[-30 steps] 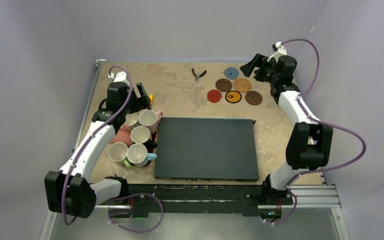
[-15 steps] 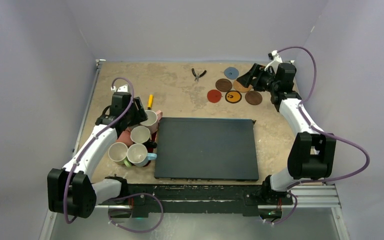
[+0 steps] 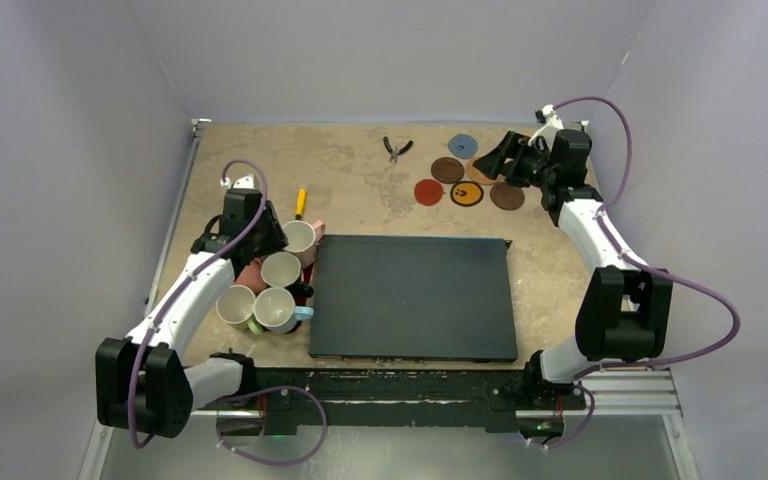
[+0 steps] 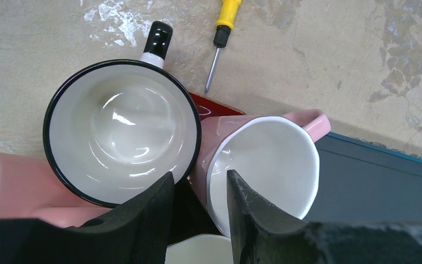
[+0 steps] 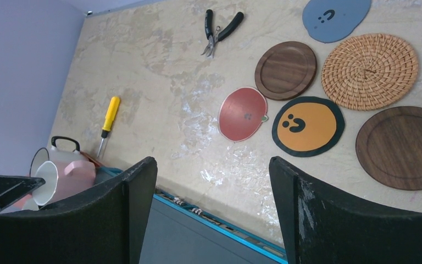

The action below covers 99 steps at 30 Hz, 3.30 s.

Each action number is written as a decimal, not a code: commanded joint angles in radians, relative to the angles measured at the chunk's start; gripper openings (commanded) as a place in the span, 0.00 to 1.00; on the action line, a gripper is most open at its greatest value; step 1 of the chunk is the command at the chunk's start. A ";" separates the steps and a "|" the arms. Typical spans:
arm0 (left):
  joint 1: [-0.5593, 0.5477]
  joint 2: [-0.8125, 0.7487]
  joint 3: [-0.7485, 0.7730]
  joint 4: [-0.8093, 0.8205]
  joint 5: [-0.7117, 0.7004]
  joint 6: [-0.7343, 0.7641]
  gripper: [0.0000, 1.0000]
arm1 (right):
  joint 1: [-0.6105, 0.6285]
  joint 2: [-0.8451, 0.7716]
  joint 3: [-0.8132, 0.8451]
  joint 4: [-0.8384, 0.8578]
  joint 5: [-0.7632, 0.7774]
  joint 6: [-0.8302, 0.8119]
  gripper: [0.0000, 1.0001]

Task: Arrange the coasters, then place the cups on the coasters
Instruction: Pick up the cup from the tray, then place the cup on the coaster.

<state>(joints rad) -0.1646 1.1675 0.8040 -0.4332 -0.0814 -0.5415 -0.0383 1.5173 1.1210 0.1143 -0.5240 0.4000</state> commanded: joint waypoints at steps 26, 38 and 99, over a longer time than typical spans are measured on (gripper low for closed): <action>0.000 0.080 0.044 -0.020 0.121 0.027 0.20 | 0.007 0.011 0.000 0.010 -0.021 0.000 0.77; 0.000 0.071 0.064 -0.003 0.121 0.027 0.00 | 0.010 0.004 0.006 0.004 -0.015 0.003 0.77; -0.525 -0.080 0.084 0.231 -0.380 -0.410 0.00 | 0.994 0.223 0.473 -0.671 0.987 0.152 0.42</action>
<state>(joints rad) -0.6811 1.1488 0.8906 -0.3534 -0.4370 -0.8806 0.9421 1.7313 1.5471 -0.4931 0.3614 0.5243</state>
